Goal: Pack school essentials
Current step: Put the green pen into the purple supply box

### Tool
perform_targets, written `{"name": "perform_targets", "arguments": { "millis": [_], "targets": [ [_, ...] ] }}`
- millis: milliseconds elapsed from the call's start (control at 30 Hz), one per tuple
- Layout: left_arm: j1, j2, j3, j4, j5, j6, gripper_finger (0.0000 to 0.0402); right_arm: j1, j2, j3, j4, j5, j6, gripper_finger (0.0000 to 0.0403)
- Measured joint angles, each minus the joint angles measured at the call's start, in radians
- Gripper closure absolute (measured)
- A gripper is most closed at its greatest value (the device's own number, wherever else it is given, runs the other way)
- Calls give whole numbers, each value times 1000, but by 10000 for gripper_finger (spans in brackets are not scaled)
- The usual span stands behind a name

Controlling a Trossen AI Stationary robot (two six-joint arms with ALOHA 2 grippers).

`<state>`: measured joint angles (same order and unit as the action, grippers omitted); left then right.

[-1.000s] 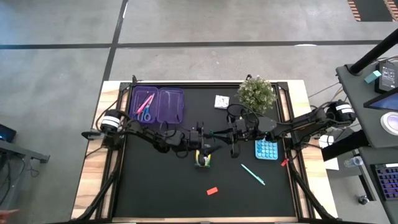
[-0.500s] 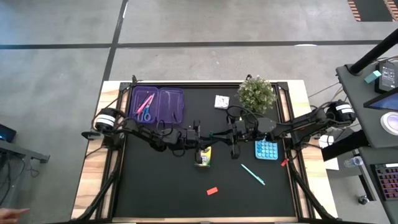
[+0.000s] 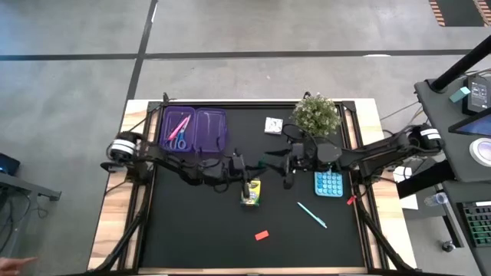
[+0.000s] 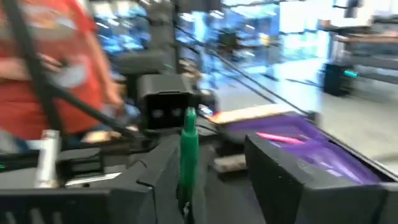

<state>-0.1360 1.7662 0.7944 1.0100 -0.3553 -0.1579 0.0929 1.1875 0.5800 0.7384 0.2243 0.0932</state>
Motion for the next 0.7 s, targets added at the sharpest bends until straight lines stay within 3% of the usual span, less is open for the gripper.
{"name": "perform_targets", "arguments": {
  "millis": [167, 300, 467, 700],
  "targets": [
    [38, -182, 29, -639, -280, -176, 398, 0, -112, 0, -206, 168, 0, 214],
    [123, -309, 76, -1233, -384, -413, 398, -1, -182, 0, -302, 207, 0, 218],
    [309, -379, 101, -1738, -345, -633, 398, 0, -219, 0, -334, 207, 0, 226],
    [605, -331, 93, -2024, -200, -656, 398, 0, -215, 0, -338, 207, -2, 226]
  ]
}}
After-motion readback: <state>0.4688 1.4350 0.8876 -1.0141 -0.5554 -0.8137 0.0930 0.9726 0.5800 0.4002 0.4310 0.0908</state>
